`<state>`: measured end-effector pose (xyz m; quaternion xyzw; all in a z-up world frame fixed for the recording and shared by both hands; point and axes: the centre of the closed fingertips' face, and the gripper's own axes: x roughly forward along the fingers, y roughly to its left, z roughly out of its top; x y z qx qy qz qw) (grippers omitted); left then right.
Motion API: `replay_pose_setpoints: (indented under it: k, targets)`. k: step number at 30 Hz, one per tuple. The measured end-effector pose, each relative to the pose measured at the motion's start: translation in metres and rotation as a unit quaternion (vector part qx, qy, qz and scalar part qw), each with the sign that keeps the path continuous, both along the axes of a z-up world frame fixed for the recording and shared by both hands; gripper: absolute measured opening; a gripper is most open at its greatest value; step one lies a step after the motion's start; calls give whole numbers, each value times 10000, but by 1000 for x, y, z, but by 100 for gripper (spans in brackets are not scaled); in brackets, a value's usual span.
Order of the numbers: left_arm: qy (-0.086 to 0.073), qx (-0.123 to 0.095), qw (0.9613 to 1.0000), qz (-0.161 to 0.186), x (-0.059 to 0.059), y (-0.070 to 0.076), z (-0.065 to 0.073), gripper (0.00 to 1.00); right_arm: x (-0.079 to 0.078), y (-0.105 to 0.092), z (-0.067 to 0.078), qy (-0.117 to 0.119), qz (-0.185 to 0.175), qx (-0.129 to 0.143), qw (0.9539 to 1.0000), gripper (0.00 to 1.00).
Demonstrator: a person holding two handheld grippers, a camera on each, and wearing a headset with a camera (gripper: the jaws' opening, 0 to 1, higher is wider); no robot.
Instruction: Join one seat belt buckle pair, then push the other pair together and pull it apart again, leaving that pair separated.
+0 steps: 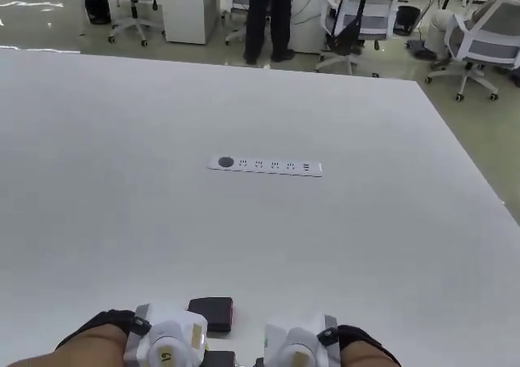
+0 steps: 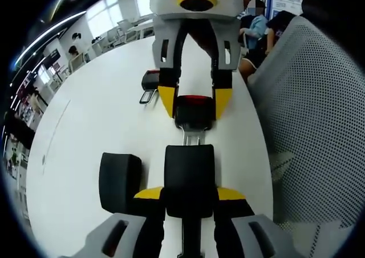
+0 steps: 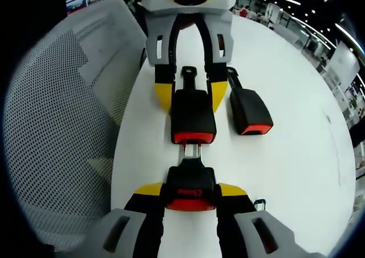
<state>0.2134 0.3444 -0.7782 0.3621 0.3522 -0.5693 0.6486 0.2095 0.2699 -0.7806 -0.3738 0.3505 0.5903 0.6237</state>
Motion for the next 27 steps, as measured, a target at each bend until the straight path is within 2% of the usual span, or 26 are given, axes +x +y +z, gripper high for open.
replay_pose_setpoints:
  k: [3,8,12,19,27]
  targets:
    - [-7,4,10000,-68,0,0,0,33,2,3,-2,36,42,0,10000,32]
    - [89,-4,9999,-103,1,0,-1,33,3,3,-2,117,-25,63,9999,31]
    - [122,-8,9998,-154,0,-1,0,33,5,4,-4,25,112,58,9999,31]
    - [215,-229,9995,14,1,0,-1,33,7,10,-4,56,102,117,9999,30]
    - [266,-203,9994,13,2,2,-3,33,6,23,-2,49,183,179,9997,30]
